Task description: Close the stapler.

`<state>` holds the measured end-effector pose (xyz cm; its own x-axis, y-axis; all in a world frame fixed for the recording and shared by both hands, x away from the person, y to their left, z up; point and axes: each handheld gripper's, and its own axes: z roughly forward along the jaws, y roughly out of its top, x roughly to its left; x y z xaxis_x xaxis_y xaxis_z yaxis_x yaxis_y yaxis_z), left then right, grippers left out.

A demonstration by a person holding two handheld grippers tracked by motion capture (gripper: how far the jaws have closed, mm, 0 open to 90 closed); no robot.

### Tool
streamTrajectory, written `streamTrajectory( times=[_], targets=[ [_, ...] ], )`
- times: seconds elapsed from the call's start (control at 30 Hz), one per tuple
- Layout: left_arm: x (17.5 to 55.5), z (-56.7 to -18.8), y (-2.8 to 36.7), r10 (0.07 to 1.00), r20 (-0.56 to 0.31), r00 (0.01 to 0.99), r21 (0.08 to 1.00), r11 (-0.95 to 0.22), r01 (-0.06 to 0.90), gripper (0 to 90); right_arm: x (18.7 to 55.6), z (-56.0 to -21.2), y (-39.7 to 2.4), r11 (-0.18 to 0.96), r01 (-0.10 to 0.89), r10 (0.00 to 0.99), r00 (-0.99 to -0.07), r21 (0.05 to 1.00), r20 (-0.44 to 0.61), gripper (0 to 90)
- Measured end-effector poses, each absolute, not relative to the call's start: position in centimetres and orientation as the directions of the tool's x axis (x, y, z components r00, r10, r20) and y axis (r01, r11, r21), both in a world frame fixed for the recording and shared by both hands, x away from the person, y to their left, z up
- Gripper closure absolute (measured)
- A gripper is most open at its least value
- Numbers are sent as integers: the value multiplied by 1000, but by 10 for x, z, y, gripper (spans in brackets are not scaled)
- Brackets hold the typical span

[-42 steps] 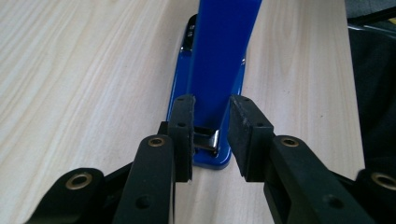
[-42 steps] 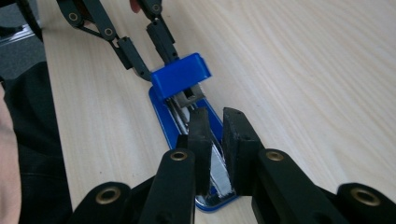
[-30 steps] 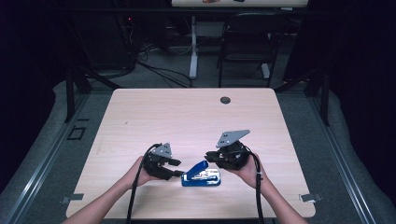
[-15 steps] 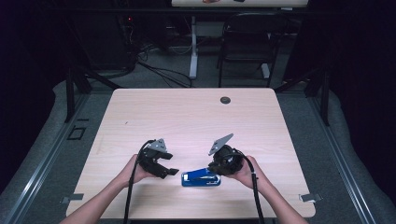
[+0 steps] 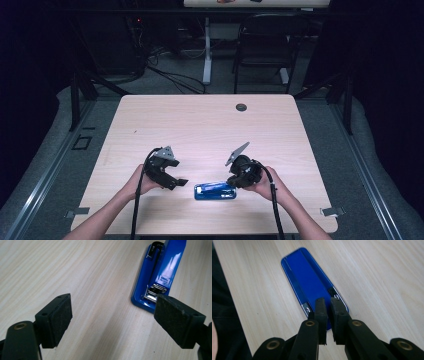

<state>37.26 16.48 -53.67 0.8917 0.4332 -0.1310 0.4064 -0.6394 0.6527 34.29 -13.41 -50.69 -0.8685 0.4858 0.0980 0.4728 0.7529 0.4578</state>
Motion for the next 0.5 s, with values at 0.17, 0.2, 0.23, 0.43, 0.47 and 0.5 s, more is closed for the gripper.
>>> streamTrajectory(
  times=[0.17,0.2,0.23,0.43,0.47,0.5],
  targets=[
    [372,-536,166,452,-116,884,655,-635,411,148,344,-507,-135,742,488,499,-860,459,106,873],
    [372,-536,166,453,-116,884,654,-635,411,148,345,-508,-136,736,497,504,-855,460,118,877],
    [372,-536,166,452,-117,884,654,-635,411,147,345,-508,-136,733,501,506,-854,461,122,887],
    [372,-536,165,450,-116,885,655,-635,409,144,346,-508,-136,731,510,507,-850,454,139,893],
    [372,-536,165,450,-116,885,654,-636,409,144,346,-508,-137,728,514,510,-848,454,142,894],
    [373,-536,165,440,-128,889,657,-634,409,143,346,-508,-137,726,518,514,-846,453,144,894]
  ],
)
